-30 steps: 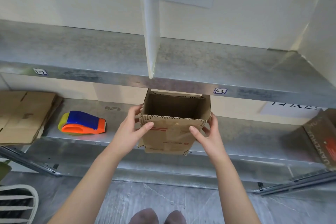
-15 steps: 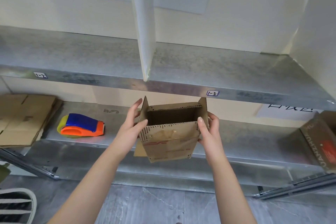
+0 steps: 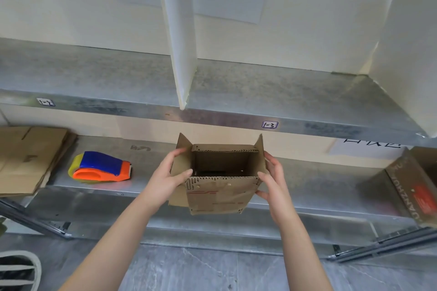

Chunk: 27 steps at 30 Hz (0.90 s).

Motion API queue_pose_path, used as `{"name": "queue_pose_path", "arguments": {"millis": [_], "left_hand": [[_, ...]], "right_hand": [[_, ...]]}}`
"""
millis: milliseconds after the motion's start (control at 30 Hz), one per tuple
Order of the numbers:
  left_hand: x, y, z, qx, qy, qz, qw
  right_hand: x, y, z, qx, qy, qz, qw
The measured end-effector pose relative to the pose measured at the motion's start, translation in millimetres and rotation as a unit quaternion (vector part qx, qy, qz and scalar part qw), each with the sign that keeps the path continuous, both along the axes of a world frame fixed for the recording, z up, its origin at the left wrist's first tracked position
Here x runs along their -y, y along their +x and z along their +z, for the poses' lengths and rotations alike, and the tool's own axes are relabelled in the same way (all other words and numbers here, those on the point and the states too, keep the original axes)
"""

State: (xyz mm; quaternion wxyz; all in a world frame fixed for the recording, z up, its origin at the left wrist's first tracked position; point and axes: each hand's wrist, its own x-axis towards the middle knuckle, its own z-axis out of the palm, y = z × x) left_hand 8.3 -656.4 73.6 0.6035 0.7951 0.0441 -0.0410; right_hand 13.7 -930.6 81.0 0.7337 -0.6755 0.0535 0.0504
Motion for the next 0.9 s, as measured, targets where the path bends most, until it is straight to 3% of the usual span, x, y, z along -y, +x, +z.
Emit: {"name": "queue_pose_path", "arguments": {"millis": [133, 300, 433, 667, 900], "left_hand": [[5.8, 13.0, 2.1, 0.040, 0.093, -0.003, 0.995], [4.5, 27.3, 15.9, 0.154, 0.293, -0.039, 0.943], [11.2, 42.3, 26.0, 0.089, 0.342, -0.112, 0.929], [10.1, 74.9, 46.2, -0.015, 0.405, -0.179, 0.896], [8.4, 82.9, 33.0, -0.017, 0.309, -0.097, 0.946]], "right_hand": [[-2.5, 6.3, 3.8, -0.013, -0.035, -0.003, 0.999], [2.7, 7.9, 2.3, -0.012, 0.007, -0.016, 1.000], [6.7, 6.6, -1.3, -0.012, -0.025, 0.008, 1.000], [12.3, 11.6, -1.2, -0.011, -0.044, 0.051, 0.998], [14.2, 11.8, -3.2, -0.024, -0.044, 0.085, 0.995]]}}
